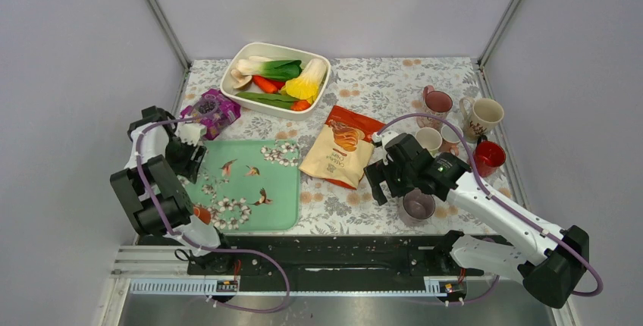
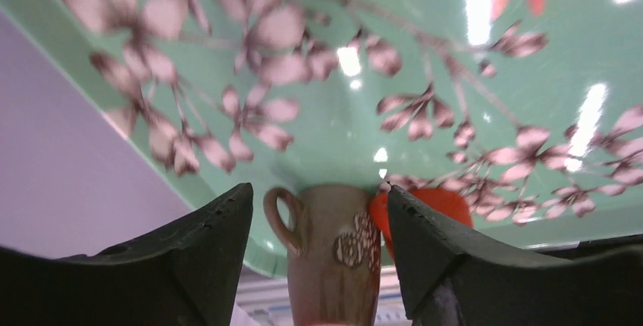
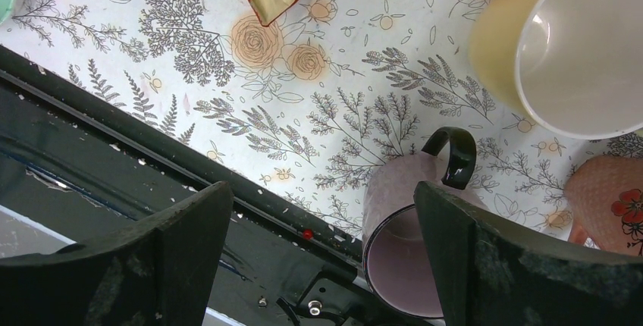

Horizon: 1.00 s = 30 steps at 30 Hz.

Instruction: Turn the mug right side up

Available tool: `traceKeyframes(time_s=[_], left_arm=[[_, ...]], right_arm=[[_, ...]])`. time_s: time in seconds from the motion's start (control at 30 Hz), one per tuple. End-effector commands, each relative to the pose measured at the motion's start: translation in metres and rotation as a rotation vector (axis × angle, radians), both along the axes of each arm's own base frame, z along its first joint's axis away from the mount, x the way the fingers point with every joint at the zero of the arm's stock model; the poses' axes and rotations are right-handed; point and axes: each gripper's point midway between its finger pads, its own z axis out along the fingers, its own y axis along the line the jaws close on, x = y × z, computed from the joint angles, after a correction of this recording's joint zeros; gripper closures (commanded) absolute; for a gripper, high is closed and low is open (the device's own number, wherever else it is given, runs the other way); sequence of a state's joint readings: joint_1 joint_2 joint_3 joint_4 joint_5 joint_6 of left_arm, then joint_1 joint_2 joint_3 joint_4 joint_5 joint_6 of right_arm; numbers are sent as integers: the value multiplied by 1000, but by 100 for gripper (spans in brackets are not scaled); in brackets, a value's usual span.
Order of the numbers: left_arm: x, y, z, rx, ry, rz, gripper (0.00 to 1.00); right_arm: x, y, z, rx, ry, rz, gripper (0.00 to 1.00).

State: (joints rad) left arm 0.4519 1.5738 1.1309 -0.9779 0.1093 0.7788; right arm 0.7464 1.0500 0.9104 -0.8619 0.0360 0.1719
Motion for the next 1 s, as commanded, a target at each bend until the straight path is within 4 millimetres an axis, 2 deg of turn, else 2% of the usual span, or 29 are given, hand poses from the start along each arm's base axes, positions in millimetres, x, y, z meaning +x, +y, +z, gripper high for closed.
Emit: traceKeyframes(time_s=[0.0,0.1,0.37,0.5,0.73,0.9,0.97], left_arm=[[-41,28,-5,79,131,118,31],[-54,37,-12,47,175,168,31],[-74,34,-24,-23,293,195,36],[-77,16,-30,-120,331,185,51],[-84,-15,-29,-184,327,96,57],[-89,-27,-21,-192,317,36,57],[-89,-21,-19,-151,307,31,56]], right_arm=[[6,0,6,3,-41,-5,1],[5,0,7,5,-41,1,0],[5,-1,9,13,-53,2,1],[5,-1,10,13,-56,4,1],[6,-9,9,-23,-71,0,0],[6,-10,8,-32,-69,2,1],[6,-10,7,-32,-67,2,1]])
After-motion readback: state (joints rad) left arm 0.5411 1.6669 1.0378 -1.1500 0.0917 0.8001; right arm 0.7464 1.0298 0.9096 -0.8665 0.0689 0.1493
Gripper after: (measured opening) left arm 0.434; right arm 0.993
